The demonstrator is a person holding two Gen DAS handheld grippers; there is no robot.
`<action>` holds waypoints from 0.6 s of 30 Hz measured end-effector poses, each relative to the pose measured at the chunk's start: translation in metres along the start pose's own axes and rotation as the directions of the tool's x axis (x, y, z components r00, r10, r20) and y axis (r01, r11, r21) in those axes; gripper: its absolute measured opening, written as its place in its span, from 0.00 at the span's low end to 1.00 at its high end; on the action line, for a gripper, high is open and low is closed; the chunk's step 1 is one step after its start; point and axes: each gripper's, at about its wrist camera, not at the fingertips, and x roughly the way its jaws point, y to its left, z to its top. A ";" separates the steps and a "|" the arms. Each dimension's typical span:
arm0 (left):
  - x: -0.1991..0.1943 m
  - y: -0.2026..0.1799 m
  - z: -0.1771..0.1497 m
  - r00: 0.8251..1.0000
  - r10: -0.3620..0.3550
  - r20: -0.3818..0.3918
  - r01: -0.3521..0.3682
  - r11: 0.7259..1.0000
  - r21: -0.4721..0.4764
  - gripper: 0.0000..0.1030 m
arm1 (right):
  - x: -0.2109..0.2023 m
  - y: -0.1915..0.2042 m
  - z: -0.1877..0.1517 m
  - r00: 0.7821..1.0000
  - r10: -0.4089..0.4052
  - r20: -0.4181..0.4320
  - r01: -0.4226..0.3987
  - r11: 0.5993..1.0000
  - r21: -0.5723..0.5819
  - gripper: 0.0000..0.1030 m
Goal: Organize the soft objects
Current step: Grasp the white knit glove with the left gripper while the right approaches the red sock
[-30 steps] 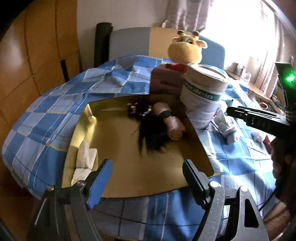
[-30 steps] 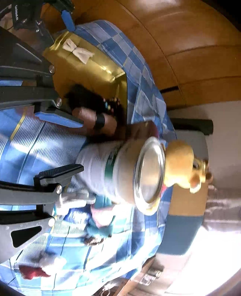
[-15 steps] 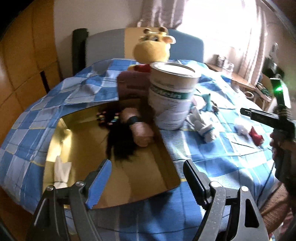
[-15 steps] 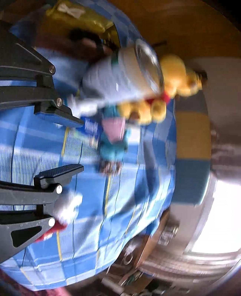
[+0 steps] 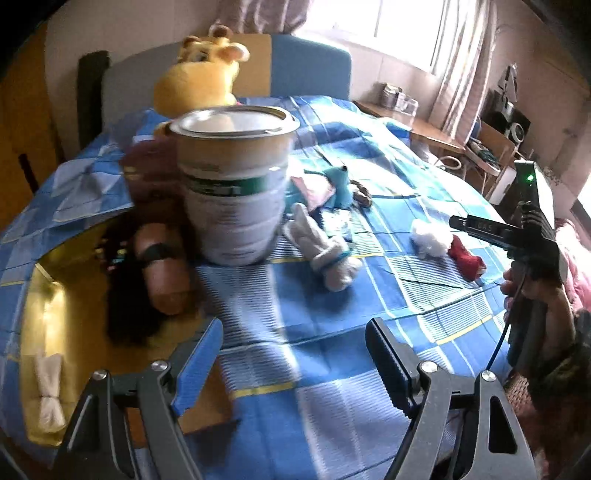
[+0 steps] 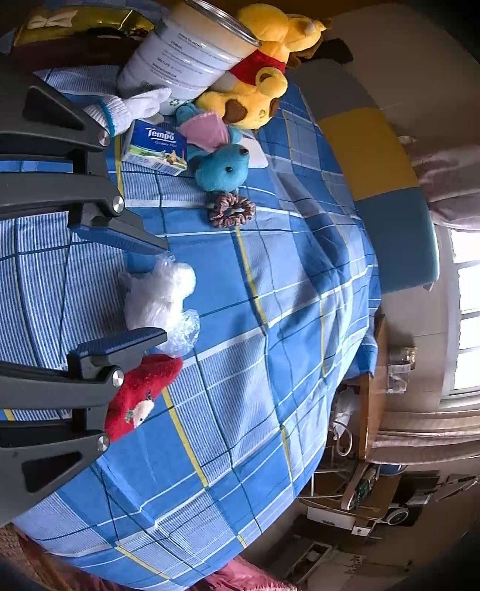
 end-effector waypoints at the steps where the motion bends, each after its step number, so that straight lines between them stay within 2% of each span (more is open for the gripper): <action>1: 0.005 -0.004 0.002 1.000 -0.004 -0.008 0.004 1.000 0.002 0.78 | -0.002 -0.001 -0.001 1.000 -0.008 0.007 0.008 1.000 0.004 0.40; 4: 0.027 -0.013 0.013 0.999 -0.021 -0.038 0.020 1.000 -0.012 0.78 | -0.005 -0.014 0.001 1.000 -0.006 0.022 0.004 0.997 0.080 0.40; 9: 0.067 -0.024 0.031 0.997 -0.035 -0.075 0.032 0.999 -0.039 0.77 | -0.005 -0.049 0.004 1.000 0.010 0.028 -0.017 0.968 0.251 0.40; 15: 0.109 -0.028 0.043 0.996 -0.020 -0.083 0.013 0.996 -0.083 0.78 | -0.009 -0.095 -0.001 0.998 0.036 0.047 -0.055 0.874 0.482 0.40; 18: 0.126 -0.031 0.048 0.996 -0.002 -0.093 -0.007 0.996 -0.091 0.84 | -0.007 -0.111 -0.005 0.997 0.068 0.049 -0.083 0.825 0.559 0.40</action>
